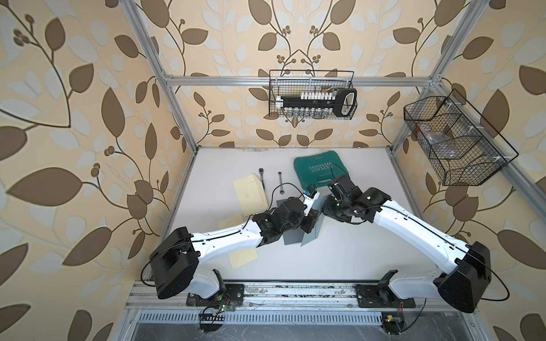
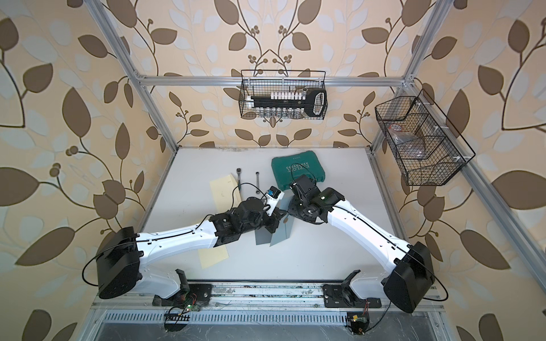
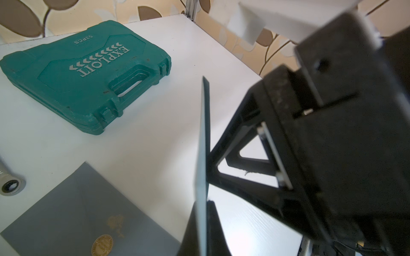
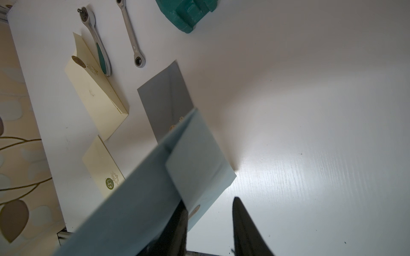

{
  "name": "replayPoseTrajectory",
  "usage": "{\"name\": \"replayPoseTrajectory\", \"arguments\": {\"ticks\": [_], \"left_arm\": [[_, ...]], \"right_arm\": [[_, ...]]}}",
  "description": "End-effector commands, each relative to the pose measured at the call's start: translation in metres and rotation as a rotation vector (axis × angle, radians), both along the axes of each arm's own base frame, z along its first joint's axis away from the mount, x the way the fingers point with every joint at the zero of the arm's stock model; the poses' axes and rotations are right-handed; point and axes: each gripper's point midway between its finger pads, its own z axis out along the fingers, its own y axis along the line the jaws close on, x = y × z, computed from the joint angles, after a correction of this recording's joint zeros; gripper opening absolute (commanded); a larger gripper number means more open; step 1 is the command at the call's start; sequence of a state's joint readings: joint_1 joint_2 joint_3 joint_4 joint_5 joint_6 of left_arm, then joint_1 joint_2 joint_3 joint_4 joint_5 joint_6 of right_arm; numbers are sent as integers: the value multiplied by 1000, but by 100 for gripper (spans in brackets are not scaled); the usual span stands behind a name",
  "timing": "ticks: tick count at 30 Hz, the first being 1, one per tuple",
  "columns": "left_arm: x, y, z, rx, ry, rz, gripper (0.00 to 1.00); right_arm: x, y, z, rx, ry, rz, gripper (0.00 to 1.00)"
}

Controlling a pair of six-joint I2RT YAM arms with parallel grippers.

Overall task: Open the envelope
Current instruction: Open the envelope flap on the envelope.

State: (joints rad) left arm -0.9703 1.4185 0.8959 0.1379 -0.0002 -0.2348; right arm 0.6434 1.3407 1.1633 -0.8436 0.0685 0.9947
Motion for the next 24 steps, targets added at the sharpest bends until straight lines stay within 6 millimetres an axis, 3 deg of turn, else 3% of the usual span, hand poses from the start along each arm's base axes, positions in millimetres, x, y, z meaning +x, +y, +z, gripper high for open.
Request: {"name": "replayPoseTrajectory", "arguments": {"ticks": [1,24], "left_arm": [[-7,-16,32,-82,-52,-57,0],[-9,-19,33,-86,-48,-69,0]], "right_arm": [[-2,2,-10,-1,26,2,32],[-3,8,-21,11,58,13,23]]}}
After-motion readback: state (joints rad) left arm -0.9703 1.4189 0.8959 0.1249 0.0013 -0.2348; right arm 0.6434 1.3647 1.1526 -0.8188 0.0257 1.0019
